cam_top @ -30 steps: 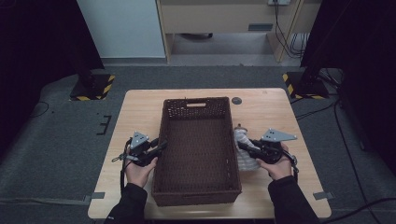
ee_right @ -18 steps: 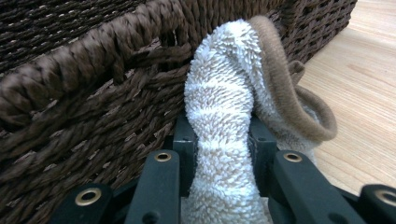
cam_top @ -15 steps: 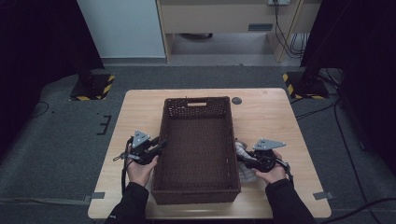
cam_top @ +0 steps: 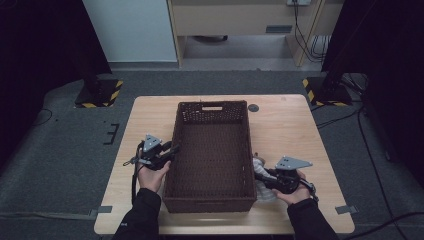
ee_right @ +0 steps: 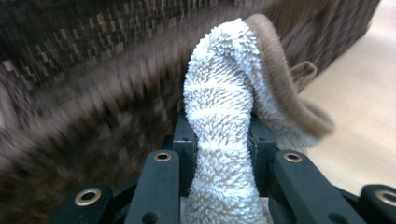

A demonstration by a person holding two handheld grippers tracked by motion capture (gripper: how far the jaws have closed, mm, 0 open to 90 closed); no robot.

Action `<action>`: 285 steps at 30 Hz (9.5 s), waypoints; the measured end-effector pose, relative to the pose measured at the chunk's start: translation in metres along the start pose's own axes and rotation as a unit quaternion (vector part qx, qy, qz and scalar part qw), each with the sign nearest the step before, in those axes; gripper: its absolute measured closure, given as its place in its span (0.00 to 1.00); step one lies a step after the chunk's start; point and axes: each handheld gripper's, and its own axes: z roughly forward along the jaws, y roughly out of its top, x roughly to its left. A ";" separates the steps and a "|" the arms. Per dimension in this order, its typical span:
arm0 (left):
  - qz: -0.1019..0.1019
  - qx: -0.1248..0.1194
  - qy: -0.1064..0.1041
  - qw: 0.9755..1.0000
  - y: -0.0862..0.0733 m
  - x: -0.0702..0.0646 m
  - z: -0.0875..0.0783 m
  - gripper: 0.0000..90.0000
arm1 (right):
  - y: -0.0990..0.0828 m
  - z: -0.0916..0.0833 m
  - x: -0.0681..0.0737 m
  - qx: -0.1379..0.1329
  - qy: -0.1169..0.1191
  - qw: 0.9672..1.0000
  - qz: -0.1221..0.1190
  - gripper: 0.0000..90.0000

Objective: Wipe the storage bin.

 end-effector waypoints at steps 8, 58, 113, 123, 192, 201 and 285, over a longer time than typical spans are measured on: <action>-0.006 -0.013 0.000 1.000 0.000 -0.001 -0.009 0.48 | -0.004 -0.005 0.002 0.007 -0.009 1.000 0.001 0.79; -0.003 -0.004 -0.012 1.000 -0.020 -0.014 -0.036 0.62 | -0.035 -0.084 -0.028 0.023 -0.184 0.982 0.034 0.79; 0.045 0.015 -0.056 0.997 -0.008 0.001 -0.026 0.71 | 0.056 -0.038 -0.029 -0.108 -0.150 0.983 -0.003 0.45; 0.006 -0.016 -0.047 0.999 -0.015 -0.011 -0.068 0.48 | 0.062 0.003 -0.022 -0.096 -0.119 0.988 -0.001 0.48; -0.050 -0.009 0.062 0.997 -0.015 0.053 -0.071 0.77 | 0.074 0.025 -0.021 -0.047 -0.157 0.985 -0.048 0.59; -0.053 -0.024 0.059 0.997 -0.006 0.068 -0.049 0.74 | 0.072 0.010 -0.051 -0.083 -0.201 0.976 -0.004 0.52; -0.040 -0.067 0.005 0.997 -0.016 0.048 -0.090 0.39 | 0.021 -0.078 -0.021 -0.105 -0.209 0.971 0.036 0.49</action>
